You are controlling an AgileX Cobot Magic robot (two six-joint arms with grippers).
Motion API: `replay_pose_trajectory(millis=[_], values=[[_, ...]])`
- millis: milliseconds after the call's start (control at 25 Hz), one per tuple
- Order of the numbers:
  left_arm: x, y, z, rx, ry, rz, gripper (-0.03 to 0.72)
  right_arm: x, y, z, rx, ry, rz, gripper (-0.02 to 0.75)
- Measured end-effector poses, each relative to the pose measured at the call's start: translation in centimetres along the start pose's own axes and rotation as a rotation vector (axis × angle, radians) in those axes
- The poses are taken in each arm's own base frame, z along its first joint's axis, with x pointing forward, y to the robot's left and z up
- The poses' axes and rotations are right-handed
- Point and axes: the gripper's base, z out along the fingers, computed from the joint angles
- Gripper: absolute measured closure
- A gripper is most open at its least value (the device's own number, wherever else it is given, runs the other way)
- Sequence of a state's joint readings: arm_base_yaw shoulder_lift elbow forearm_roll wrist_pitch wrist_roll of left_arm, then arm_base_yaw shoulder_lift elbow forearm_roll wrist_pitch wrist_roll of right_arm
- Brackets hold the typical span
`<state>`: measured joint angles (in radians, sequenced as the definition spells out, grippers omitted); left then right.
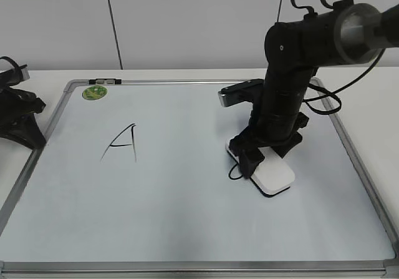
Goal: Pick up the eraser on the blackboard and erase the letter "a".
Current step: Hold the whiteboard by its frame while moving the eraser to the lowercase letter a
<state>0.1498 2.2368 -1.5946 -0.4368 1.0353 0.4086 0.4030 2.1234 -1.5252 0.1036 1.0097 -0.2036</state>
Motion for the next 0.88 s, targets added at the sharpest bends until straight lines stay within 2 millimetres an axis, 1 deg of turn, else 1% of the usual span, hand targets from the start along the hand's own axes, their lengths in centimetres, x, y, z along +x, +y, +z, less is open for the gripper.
replay_pose_trajectory(millis=[240,400,480,520,560,600,720,880], values=[[0.0,0.0,0.0,0.0,0.0,0.0,0.652,0.0,0.3,0.0,-0.029,-0.003,0.011,0.214],[0.0,0.0,0.0,0.001,0.0,-0.001,0.651,-0.1,0.8,0.0,-0.051,-0.005,0.015,0.214],[0.0,0.0,0.0,0.002,-0.001,-0.001,0.651,-0.2,1.5,0.1,-0.052,-0.003,-0.003,0.214],[0.0,0.0,0.0,0.002,-0.001,-0.001,0.651,-0.2,2.2,0.2,-0.053,-0.001,-0.02,0.214],[0.0,0.0,0.0,0.002,-0.001,-0.001,0.651,-0.3,2.5,0.2,-0.053,-0.001,-0.025,0.214],[0.0,0.0,0.0,0.003,-0.001,-0.002,0.651,-0.3,3.3,0.3,-0.055,0.001,-0.047,0.214],[0.0,0.0,0.0,0.003,-0.001,-0.002,0.651,-0.3,5.1,0.4,-0.047,0.008,-0.098,0.214],[0.0,0.0,0.0,0.003,-0.001,-0.002,0.651,-0.5,6.4,0.6,-0.022,-0.001,-0.151,0.214]])
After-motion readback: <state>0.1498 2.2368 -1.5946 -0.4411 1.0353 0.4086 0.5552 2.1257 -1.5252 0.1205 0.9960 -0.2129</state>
